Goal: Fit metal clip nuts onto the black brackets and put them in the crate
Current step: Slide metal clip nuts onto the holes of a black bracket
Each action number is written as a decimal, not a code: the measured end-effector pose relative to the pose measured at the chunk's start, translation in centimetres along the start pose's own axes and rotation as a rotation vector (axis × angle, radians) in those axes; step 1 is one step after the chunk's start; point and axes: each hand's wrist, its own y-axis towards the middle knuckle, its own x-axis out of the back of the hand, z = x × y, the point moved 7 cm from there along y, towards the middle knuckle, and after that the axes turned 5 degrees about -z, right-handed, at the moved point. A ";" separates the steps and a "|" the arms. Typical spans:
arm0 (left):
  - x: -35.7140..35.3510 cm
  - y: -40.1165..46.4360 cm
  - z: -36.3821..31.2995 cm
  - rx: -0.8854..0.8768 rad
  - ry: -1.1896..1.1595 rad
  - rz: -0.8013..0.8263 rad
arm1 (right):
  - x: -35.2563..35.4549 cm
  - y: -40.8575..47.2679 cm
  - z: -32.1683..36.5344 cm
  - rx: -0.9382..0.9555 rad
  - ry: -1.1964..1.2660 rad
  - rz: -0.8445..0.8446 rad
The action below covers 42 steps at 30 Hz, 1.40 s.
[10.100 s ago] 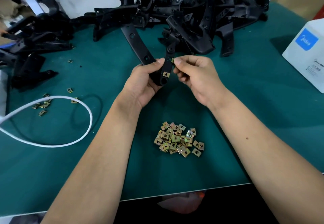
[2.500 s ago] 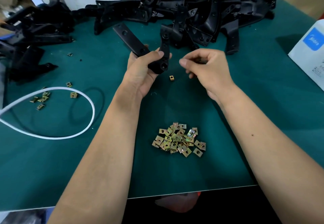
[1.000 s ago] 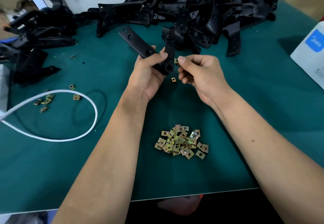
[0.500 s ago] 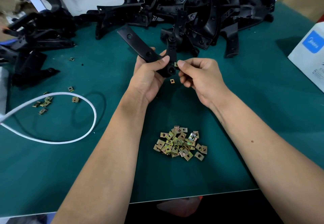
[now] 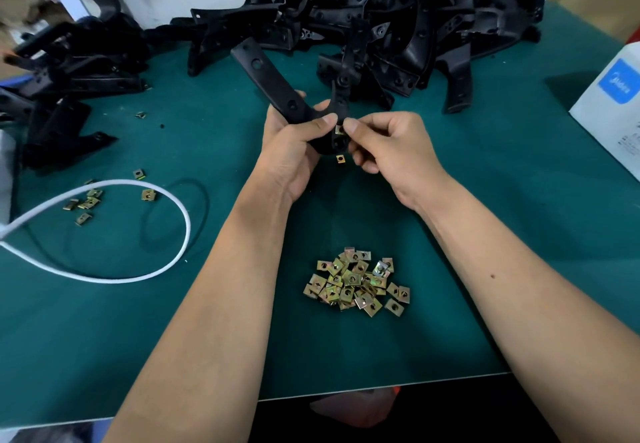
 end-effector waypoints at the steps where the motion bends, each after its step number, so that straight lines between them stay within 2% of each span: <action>1: 0.2 0.1 0.0 0.002 -0.012 -0.017 | 0.3 0.1 0.3 0.052 -0.102 -0.026; 3: 0.9 0.4 -0.1 0.003 -0.052 -0.065 | 0.4 0.2 1.3 0.222 -0.435 -0.068; 6: 1.6 0.7 -0.3 0.002 -0.131 -0.091 | -1.2 -0.3 1.5 0.346 -0.906 0.031; 10: 2.0 0.8 -0.1 0.028 -0.170 -0.126 | -2.2 -0.4 1.6 0.359 -0.970 0.081; 14: 2.1 0.9 -0.2 0.053 -0.163 -0.148 | -1.6 -0.6 1.3 0.303 -0.800 0.091; 19: 1.6 0.5 0.0 0.068 -0.078 -0.120 | 1.1 -0.2 0.9 0.104 -0.033 -0.155; 21: 1.1 0.3 0.0 0.070 -0.041 -0.084 | 1.4 -0.1 0.5 0.020 0.199 -0.175; 23: 0.6 0.1 0.2 0.070 0.001 -0.056 | 1.2 -0.1 0.1 -0.040 0.326 -0.162; 30: 0.2 -0.3 0.4 0.080 0.029 -0.037 | 1.2 0.0 0.2 -0.050 0.367 -0.155; 37: 0.0 -0.5 0.5 0.097 0.070 -0.026 | 1.0 -0.1 0.3 -0.050 0.304 -0.139; 42: -0.7 -0.8 0.4 0.123 0.129 0.036 | 1.3 -0.1 0.5 -0.012 0.284 -0.139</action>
